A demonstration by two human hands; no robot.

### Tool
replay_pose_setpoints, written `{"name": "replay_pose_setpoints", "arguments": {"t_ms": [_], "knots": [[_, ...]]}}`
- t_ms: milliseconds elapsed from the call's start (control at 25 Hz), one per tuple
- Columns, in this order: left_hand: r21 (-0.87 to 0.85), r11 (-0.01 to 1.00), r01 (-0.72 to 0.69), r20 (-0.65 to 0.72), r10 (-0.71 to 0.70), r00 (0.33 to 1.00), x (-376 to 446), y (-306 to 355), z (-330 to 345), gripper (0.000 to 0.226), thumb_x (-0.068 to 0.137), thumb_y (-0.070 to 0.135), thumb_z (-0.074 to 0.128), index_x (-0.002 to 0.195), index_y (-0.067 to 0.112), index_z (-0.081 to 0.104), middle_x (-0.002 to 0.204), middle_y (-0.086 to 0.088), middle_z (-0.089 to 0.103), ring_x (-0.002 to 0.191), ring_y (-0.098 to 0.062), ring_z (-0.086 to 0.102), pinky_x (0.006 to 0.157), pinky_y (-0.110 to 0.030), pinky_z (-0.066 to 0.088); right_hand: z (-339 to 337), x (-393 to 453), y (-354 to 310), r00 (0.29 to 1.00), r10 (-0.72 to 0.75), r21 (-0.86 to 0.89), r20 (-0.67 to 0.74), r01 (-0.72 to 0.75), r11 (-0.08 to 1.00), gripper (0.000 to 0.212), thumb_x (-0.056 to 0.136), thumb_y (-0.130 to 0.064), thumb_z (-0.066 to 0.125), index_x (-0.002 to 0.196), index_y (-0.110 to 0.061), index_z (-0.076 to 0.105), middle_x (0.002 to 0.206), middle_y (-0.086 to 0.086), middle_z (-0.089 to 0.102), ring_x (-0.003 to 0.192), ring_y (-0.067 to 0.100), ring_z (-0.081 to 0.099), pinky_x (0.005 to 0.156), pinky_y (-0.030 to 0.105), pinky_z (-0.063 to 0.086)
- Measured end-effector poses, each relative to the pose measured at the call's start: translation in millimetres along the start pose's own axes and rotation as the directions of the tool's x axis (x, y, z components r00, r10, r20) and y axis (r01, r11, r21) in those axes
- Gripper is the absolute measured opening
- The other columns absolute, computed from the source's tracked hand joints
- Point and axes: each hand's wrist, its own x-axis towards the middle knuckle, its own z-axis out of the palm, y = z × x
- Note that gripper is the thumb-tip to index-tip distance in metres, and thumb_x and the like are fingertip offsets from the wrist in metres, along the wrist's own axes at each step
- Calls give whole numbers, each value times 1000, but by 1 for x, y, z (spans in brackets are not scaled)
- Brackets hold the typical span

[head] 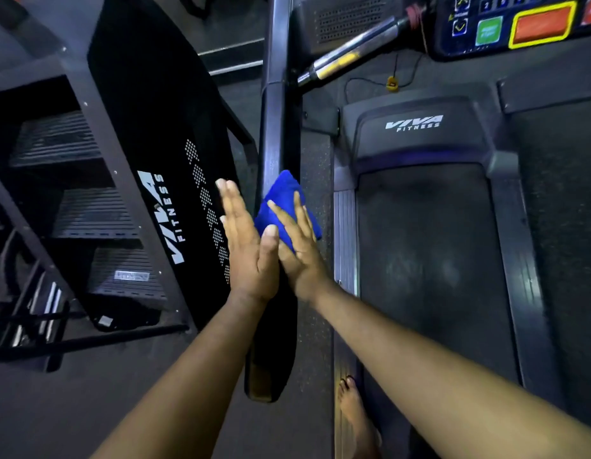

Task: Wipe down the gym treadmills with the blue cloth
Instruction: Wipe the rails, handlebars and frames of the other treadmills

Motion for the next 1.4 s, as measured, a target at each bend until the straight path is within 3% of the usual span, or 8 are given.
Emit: {"name": "replay_pose_setpoints", "arguments": {"t_ms": [200, 480, 680, 840, 1000, 1080, 1240, 1400], "knots": [[97, 989, 109, 59, -115, 992, -23, -5, -4, 83, 94, 59, 26, 158, 10, 2, 167, -4, -6, 151, -3, -8, 124, -48, -4, -18, 66, -16, 997, 70, -65, -8, -71, 995, 63, 96, -37, 51, 153, -43, 26, 167, -1, -8, 154, 18, -5, 123, 52, 7], [81, 985, 155, 167, -167, 972, -113, -19, -27, 87, 93, 62, 28, 157, 13, -4, 164, 5, -6, 150, 1, -7, 125, -46, 2, 16, -67, -9, 995, 97, -65, 9, -96, 993, 59, 93, -40, 45, 151, -41, 34, 167, -4, -5, 154, 19, -3, 124, 49, 6], [29, 969, 245, 219, -246, 944, -168, -14, -40, 91, 90, 67, 30, 157, 15, -2, 161, 14, -6, 146, 10, -6, 126, -36, 6, 20, -129, -9, 991, 92, -123, 100, -79, 989, 54, 99, -45, 41, 152, -43, 31, 166, -10, -11, 152, 12, -11, 119, 31, -2], [65, 946, 317, 206, -324, 924, -188, -10, -46, 87, 90, 62, 41, 155, 7, 22, 163, -5, 22, 149, -10, 19, 121, -27, 16, 26, -180, -6, 991, 70, -152, 114, -53, 987, 53, 102, -46, 34, 154, -44, 21, 165, -12, -10, 152, 6, -13, 124, 40, 1], [277, 927, 252, 79, -283, 956, -206, 6, -60, 51, 94, 48, 58, 138, 22, 56, 161, -6, 28, 147, -24, 26, 115, -45, 30, 15, -203, -26, 976, 151, -190, 159, -120, 974, 54, 104, -41, 38, 154, -46, 19, 167, -8, -2, 151, 1, -7, 125, 44, 9], [307, 925, 224, 33, -245, 969, -209, 22, -67, 39, 90, 49, 63, 120, 25, 69, 150, -1, 45, 140, -23, 36, 106, -45, 36, 2, -211, -44, 980, 112, -212, 164, -76, 974, 56, 104, -37, 44, 154, -43, 22, 167, -8, 8, 151, -2, 1, 125, 41, 13], [100, 984, 150, 191, -167, 967, -194, 51, -71, 33, 88, 49, 58, 109, 28, 71, 108, 7, 71, 107, -17, 62, 93, -39, 49, -39, -221, -81, 990, 48, -266, 130, -12, 964, 63, 100, -31, 56, 152, -46, 22, 166, -9, 12, 148, -7, 7, 123, 24, 13], [-280, 949, 143, 400, -20, 916, -166, 98, -60, 16, 90, 30, 63, 105, 27, 68, 98, 9, 73, 91, -6, 66, 92, -36, 53, -114, -215, -100, 1000, 27, -291, 4, -25, 956, 65, 96, -42, 53, 153, -43, 21, 166, -8, 13, 150, -3, 8, 122, 24, 11]]}}
